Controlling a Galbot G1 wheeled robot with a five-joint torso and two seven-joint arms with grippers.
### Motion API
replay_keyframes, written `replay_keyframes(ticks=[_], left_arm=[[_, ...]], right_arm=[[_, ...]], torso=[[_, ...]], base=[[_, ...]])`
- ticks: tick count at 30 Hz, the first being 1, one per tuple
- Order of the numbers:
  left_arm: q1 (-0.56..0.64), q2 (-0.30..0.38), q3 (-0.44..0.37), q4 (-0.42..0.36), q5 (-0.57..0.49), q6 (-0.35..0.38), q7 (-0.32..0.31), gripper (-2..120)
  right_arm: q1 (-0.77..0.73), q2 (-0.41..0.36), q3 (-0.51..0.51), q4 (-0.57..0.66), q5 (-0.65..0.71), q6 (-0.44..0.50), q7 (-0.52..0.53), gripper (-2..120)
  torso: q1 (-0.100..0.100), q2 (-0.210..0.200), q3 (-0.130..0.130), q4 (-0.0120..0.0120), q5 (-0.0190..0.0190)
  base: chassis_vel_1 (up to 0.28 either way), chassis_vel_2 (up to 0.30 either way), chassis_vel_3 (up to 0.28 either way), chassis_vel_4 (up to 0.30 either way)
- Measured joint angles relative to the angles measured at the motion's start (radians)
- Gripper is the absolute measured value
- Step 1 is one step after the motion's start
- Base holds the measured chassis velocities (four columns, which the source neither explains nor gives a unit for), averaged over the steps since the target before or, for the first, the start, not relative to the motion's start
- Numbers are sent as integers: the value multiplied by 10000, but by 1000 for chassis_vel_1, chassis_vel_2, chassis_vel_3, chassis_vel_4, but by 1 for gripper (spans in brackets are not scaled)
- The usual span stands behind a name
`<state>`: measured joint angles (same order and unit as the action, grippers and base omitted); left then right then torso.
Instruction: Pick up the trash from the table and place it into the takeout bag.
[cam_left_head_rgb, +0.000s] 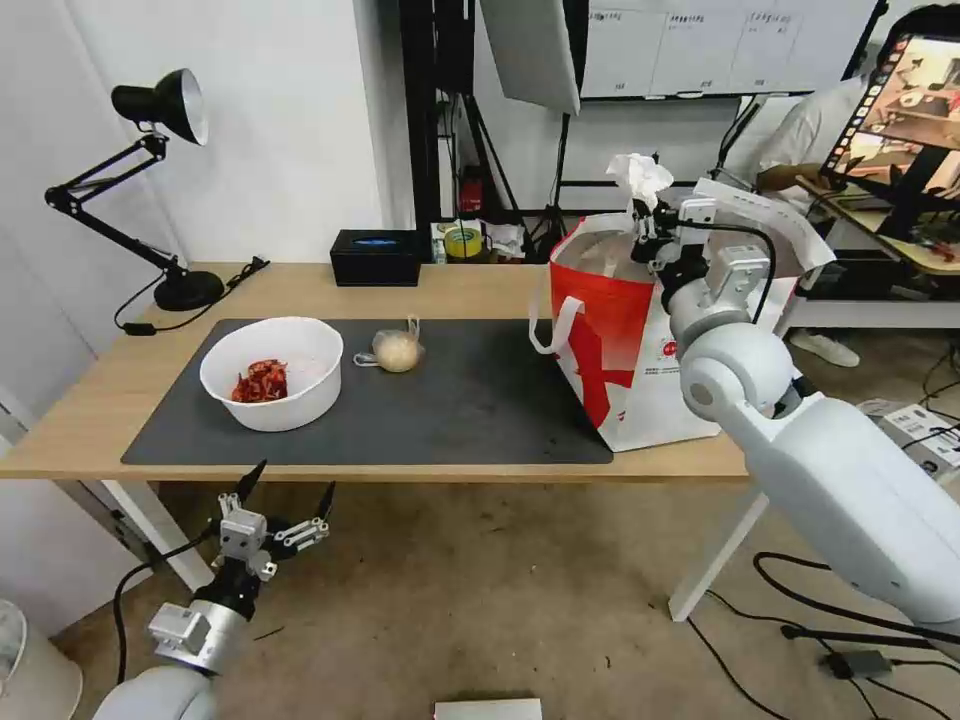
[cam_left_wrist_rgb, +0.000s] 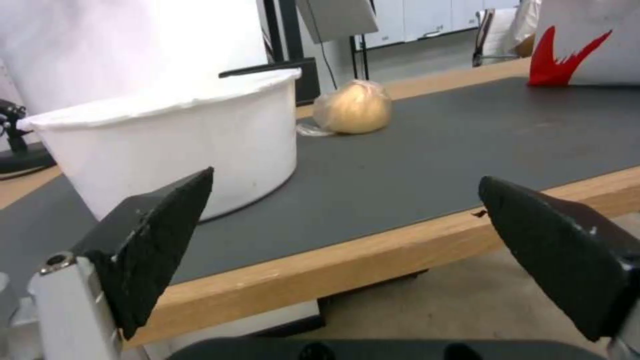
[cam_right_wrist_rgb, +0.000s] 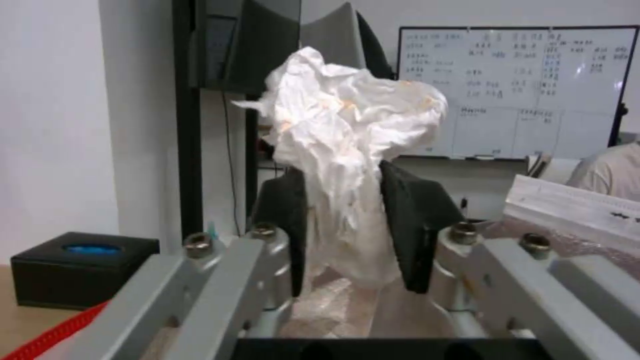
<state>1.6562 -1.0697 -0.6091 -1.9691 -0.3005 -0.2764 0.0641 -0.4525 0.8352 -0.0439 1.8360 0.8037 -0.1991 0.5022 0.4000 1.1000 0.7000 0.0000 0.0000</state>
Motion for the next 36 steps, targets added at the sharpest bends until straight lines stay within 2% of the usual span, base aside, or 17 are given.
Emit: replay_keyframes(ticks=[2, 4, 6, 7, 10, 11, 14, 15, 18, 30, 34, 36], left_arm=[[-4, -1, -3, -14, 0, 0, -3, 100], [-5, -1, -2, -15, 0, 0, -4, 100], [-26, 7, 7, -17, 0, 0, -3, 100], [-26, 7, 7, -17, 0, 0, -3, 100], [-38, 33, 3, -54, -3, 0, -4, 100], [-38, 33, 3, -54, -3, 0, -4, 100], [-9, 53, -32, -91, -8, 0, -5, 100], [-9, 53, -32, -91, -8, 0, -5, 100], [16, 116, -65, -128, -27, 0, -10, 100], [-31, 239, -87, -172, -100, 6, -35, 100], [-42, 253, -125, -172, -123, 8, -41, 100], [-45, 261, -186, -172, -163, 7, -41, 100]], right_arm=[[-6, -74, 28, 96, 64, -32, 6, 43], [-8, -94, 36, 121, 79, -41, 7, 46], [-55, -137, 67, 176, 103, -64, 9, 59], [-55, -137, 67, 176, 103, -64, 9, 59], [-175, -180, 140, 256, 116, -85, 9, 72], [-175, -180, 140, 256, 116, -85, 9, 72], [-264, -220, 230, 285, 164, -110, 7, 88], [-264, -220, 230, 285, 164, -110, 7, 88], [-410, -290, 349, 369, 357, -174, 1, 99], [-743, -542, 608, 835, 764, 80, -350, 100], [-1026, -780, 610, 1298, 784, 742, -1073, 100], [-1558, -1059, 755, 1880, 924, 1259, -2112, 100]], torso=[[0, 0, 0, 0, 0], [-1, 0, 0, 0, 0], [0, -1, 0, 0, 0], [0, -1, 0, 0, 0], [0, -1, 0, 0, 0], [0, -1, 0, 0, 0], [-1, 0, 0, 0, 0], [-1, 0, 0, 0, 0], [0, 0, 0, 0, 0], [-1, 0, 0, 0, -1], [0, 0, 0, 0, 0], [0, 0, 0, 2, -2]], base=[[0, 0, 0, 0], [0, 0, 0, 0], [0, 0, 0, 0], [0, 0, 0, 0], [0, 0, 0, 0], [0, 0, 0, 0], [0, 0, 0, 0], [0, 0, 0, 0], [0, 0, 0, 0], [0, 0, 0, 0], [0, 0, 0, 0], [0, 0, 0, 0]])
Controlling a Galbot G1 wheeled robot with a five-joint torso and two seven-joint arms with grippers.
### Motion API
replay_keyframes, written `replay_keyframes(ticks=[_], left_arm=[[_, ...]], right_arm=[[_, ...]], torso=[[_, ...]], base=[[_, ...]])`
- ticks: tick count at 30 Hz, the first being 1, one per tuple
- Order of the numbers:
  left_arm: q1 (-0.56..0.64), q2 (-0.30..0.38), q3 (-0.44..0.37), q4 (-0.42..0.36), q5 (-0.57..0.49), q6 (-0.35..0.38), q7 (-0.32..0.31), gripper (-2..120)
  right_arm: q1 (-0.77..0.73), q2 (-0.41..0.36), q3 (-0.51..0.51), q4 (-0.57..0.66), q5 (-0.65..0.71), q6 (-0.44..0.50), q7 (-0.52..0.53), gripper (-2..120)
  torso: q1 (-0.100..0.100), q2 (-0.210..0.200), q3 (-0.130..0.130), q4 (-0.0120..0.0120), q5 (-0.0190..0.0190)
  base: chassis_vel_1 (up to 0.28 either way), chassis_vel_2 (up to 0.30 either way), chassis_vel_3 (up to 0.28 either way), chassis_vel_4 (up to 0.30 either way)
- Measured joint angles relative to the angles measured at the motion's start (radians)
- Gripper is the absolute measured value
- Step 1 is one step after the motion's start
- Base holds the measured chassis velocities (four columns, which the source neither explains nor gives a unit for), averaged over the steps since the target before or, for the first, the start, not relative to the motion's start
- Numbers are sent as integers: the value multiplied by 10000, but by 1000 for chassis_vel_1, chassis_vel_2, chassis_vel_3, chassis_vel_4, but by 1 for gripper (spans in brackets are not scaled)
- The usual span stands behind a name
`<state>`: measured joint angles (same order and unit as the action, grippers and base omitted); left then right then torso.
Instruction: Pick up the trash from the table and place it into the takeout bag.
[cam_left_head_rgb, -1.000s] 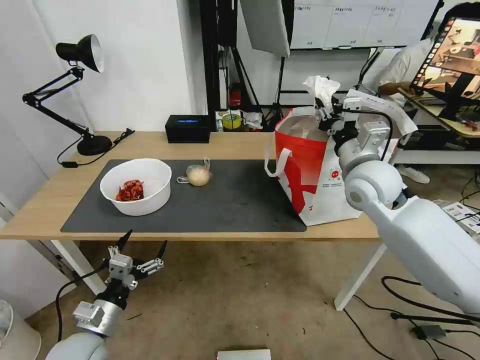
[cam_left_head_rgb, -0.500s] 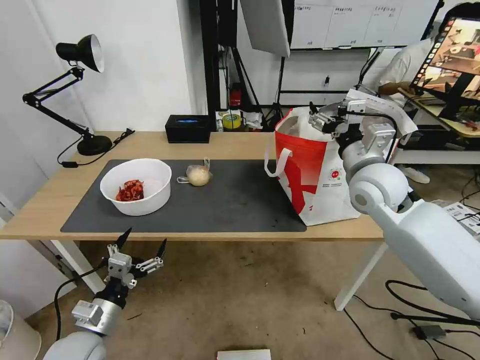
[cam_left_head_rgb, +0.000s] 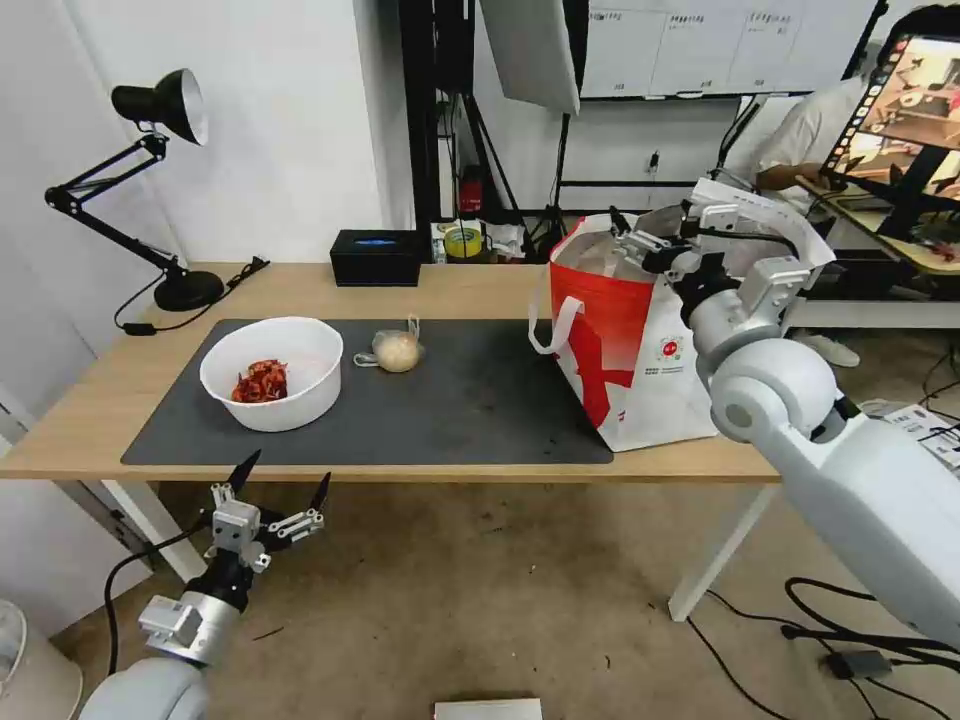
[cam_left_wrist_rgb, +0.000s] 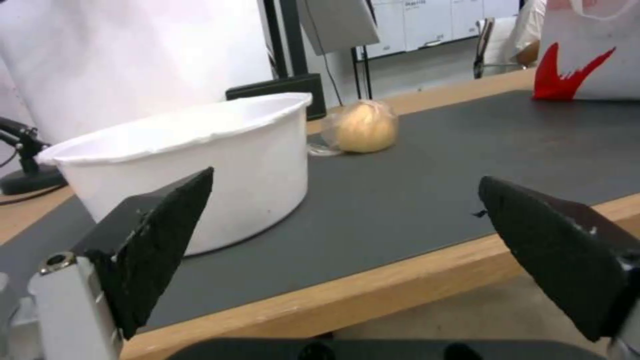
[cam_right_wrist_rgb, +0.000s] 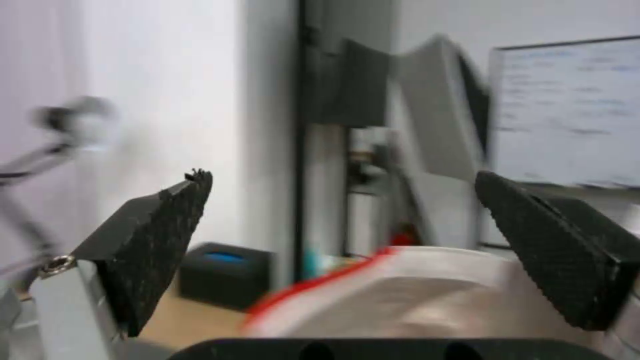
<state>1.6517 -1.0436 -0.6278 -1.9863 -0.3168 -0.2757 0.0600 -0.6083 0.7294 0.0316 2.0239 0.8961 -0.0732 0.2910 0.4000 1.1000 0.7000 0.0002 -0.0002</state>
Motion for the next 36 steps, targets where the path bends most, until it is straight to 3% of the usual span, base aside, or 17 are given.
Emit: replay_keyframes(ticks=[1, 4, 9, 17, 23, 36], left_arm=[[0, 0, 0, 0, 0, 0, 0, 100], [0, -8, -33, 0, -38, 1, 3, 100], [2, -81, -35, 20, -42, 0, 13, 100], [43, -105, -73, 47, -39, -16, 24, 100], [103, -125, -99, 156, -36, -91, 52, 100], [275, -120, -213, 412, 39, -254, 86, 100]], right_arm=[[0, 0, 0, 0, 0, 0, 0, 100], [-1348, -338, 408, 548, -60, 790, -1425, 100], [-3222, -592, 958, 1226, -532, 1515, -2267, 100], [-6008, -625, 2137, 1589, -1263, 2183, -2544, 100], [-8717, 171, 3379, 958, -2378, 3083, -2562, 100], [-10309, 1296, 3643, -35, -3453, 4126, -2242, 100]], torso=[[0, 0, 0, 0, 0], [0, 0, 0, 0, 2], [-1, 0, -1, -3, 0], [-1, 1, -1, -3, 3], [-1, 0, 0, -4, 4], [-1, -1, 0, -2, 2]], base=[[0, 0, 0, 0], [0, 0, 0, 0], [0, 0, 0, 0], [0, 0, 0, 0], [0, 0, 0, 0], [0, 0, 0, 0]])
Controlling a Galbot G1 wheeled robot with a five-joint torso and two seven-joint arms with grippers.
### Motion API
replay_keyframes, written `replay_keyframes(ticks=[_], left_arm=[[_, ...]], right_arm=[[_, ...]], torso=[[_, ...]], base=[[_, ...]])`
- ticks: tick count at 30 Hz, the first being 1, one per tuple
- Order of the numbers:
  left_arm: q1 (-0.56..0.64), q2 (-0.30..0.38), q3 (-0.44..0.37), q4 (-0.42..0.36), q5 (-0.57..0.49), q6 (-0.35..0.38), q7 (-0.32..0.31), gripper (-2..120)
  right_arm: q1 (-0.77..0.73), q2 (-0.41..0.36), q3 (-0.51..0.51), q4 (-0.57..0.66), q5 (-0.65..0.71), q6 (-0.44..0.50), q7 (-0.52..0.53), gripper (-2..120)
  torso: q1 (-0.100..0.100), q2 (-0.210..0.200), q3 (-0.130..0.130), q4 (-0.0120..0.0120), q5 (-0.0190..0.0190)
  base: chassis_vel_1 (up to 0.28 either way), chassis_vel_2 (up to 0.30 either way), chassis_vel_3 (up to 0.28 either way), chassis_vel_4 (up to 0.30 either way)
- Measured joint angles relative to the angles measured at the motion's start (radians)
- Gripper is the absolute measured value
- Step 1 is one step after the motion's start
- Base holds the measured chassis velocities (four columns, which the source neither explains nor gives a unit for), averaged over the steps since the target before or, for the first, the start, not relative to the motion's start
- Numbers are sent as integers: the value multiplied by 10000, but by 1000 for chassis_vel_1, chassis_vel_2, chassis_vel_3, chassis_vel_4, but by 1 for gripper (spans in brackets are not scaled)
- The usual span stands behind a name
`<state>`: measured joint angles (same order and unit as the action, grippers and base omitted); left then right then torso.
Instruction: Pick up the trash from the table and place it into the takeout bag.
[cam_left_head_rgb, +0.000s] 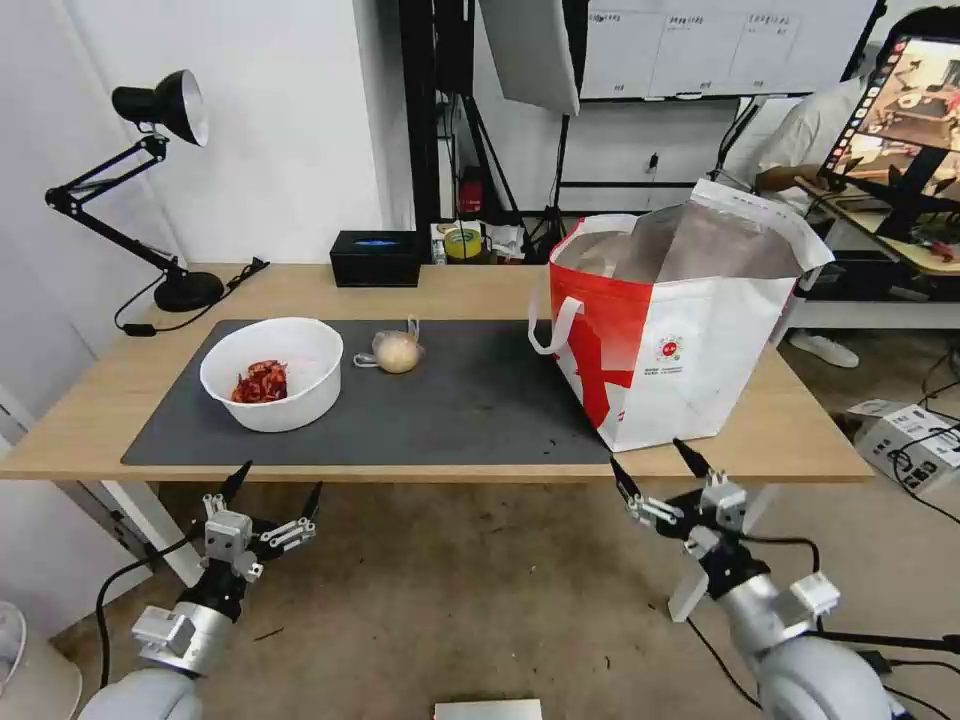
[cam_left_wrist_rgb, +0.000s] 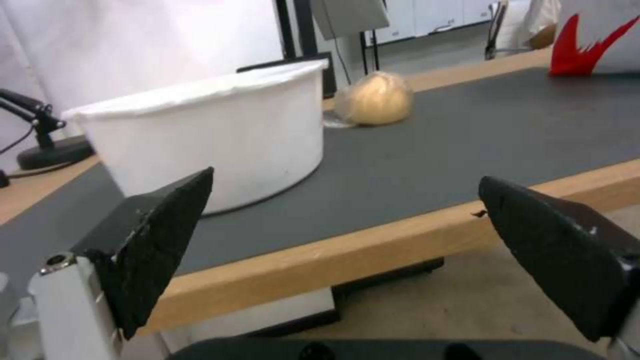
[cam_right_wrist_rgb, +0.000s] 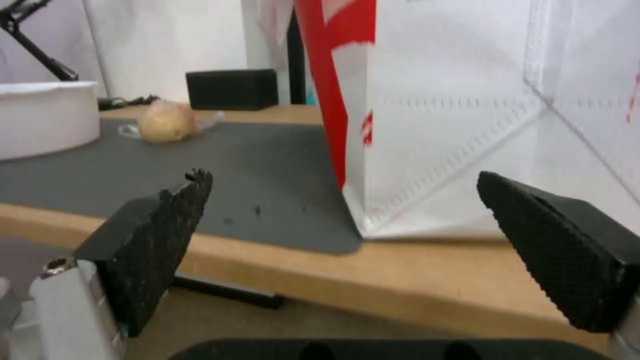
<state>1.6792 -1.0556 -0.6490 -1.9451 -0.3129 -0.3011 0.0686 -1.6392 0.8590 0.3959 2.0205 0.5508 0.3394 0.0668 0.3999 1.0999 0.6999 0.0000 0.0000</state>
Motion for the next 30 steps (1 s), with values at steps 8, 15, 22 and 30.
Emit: replay_keyframes(ticks=[8, 15, 22, 30], left_arm=[[27, -38, 19, 187, 95, -97, 32, 100], [8, -43, 29, 252, 116, -108, 50, 100], [-15, -8, -12, 292, 109, -135, 155, 100], [-44, -12, -41, 326, 73, -141, 332, 100]], right_arm=[[-98, 120, -75, -77, -44, 99, 46, 100], [15, 86, -128, -64, -50, 79, 93, 100], [143, 65, -255, -91, -38, 44, 116, 100], [279, 68, -432, -148, -49, 20, 148, 100]], torso=[[1, 0, 1, 1, -1], [1, 0, 1, 1, -1], [1, 0, 1, 1, -1], [1, 1, 1, 0, -1]], base=[[0, 0, 0, 0], [0, 0, 0, 0], [0, 0, 0, 0], [0, 0, 0, 0]])
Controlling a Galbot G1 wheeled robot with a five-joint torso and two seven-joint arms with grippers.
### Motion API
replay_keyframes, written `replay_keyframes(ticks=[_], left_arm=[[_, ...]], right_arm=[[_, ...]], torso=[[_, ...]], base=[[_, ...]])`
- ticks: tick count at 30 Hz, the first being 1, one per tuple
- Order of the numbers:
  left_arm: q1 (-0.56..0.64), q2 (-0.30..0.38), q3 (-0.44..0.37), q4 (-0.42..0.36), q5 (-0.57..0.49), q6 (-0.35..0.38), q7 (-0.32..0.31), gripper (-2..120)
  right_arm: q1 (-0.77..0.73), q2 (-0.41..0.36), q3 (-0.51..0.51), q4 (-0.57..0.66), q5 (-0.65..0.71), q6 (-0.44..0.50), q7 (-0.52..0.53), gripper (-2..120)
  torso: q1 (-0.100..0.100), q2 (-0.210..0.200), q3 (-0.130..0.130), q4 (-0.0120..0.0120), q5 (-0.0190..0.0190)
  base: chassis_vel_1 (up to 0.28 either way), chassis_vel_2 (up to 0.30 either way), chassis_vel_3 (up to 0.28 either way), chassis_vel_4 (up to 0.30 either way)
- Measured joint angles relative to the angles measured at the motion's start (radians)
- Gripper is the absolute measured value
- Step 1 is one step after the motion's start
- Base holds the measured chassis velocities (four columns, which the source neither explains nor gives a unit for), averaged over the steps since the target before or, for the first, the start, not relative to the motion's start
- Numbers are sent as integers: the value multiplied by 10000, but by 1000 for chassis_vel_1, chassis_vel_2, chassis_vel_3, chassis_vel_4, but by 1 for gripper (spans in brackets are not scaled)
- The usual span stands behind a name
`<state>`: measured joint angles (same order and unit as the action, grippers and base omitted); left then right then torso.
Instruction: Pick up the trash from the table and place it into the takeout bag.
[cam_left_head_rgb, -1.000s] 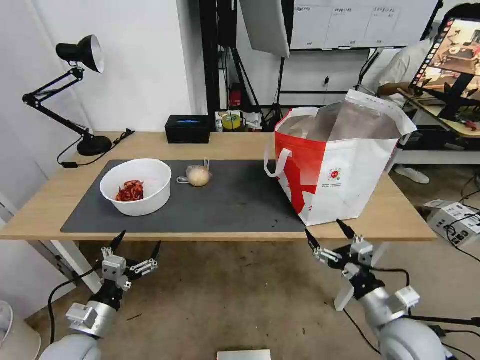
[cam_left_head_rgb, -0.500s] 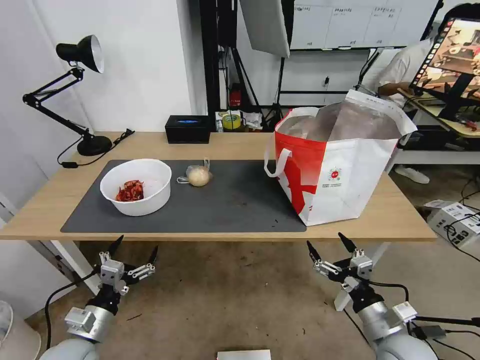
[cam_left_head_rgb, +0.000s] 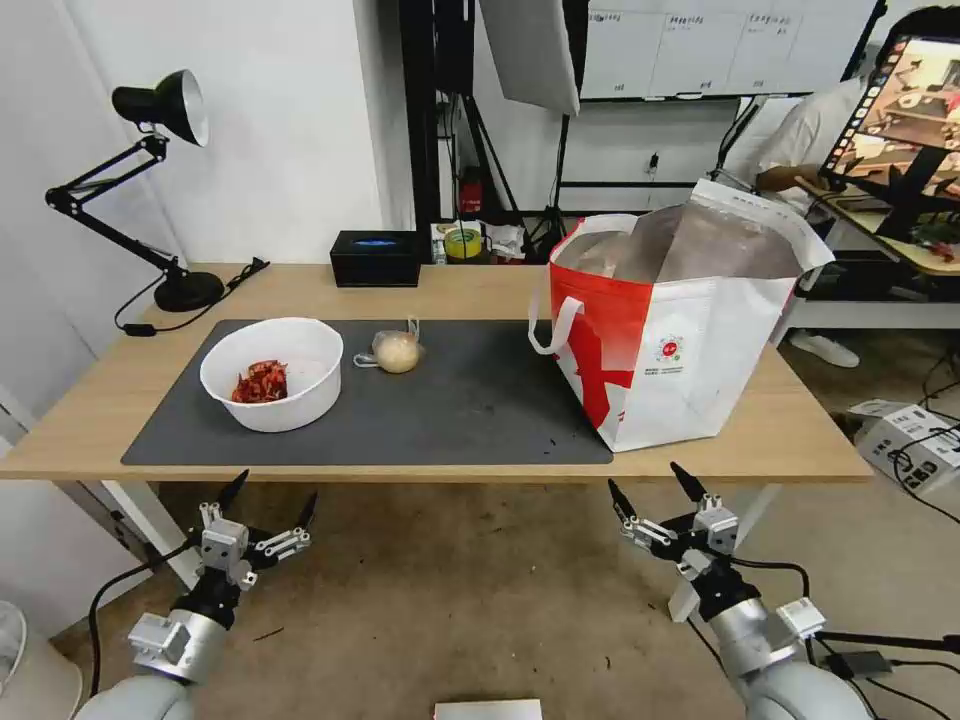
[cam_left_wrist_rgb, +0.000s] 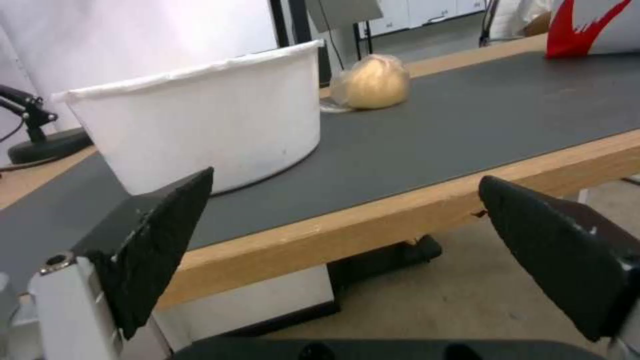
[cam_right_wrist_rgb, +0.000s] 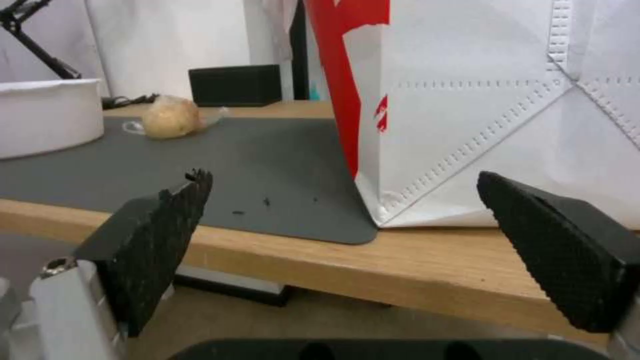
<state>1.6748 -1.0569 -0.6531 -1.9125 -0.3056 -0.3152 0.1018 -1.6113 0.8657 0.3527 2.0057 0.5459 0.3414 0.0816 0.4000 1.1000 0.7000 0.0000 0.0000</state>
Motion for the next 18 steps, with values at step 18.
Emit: replay_keyframes(ticks=[18], left_arm=[[-216, 160, 21, 92, -100, 36, -8, 100]], right_arm=[[2589, -377, -1995, 130, 47, -1090, 564, 100]], torso=[[0, -1, 1, 0, -2]], base=[[0, 0, 0, 0]])
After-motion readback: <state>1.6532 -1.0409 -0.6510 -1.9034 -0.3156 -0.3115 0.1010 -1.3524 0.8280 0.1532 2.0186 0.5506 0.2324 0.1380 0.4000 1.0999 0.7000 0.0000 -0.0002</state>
